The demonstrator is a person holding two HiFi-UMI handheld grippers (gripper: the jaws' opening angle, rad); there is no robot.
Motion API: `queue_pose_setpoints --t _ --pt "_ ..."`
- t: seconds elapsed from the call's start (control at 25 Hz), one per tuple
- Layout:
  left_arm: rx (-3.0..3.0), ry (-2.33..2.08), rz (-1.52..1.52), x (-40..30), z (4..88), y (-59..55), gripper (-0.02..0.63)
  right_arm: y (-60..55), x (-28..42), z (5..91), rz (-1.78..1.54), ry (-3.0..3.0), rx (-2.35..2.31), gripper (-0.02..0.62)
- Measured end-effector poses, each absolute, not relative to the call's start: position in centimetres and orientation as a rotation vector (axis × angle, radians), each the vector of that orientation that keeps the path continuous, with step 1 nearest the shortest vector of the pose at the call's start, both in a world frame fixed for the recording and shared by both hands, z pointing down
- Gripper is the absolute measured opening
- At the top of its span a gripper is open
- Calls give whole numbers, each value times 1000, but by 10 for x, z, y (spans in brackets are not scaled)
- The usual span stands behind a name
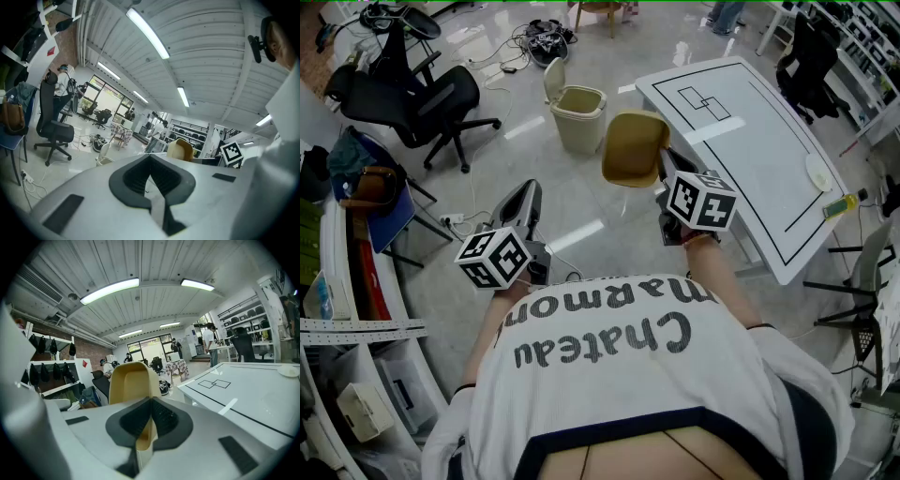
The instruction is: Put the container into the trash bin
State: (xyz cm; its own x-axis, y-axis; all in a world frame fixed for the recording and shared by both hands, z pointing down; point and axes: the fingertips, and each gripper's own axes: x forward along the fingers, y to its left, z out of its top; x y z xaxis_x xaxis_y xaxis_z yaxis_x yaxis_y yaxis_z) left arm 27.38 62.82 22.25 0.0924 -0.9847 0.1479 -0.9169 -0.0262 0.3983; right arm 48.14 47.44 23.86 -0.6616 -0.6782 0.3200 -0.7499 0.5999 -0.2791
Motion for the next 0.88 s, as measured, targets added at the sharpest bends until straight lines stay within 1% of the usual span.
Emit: queue_pose_setpoints --t 0.48,0.88 --pt "1922 -1890 -222 266 235 639 22 476 488 252 671 -2620 1173 32" --pt "1861 -1883 -221 239 257 634 21 472 465 288 721 -2541 1120 32"
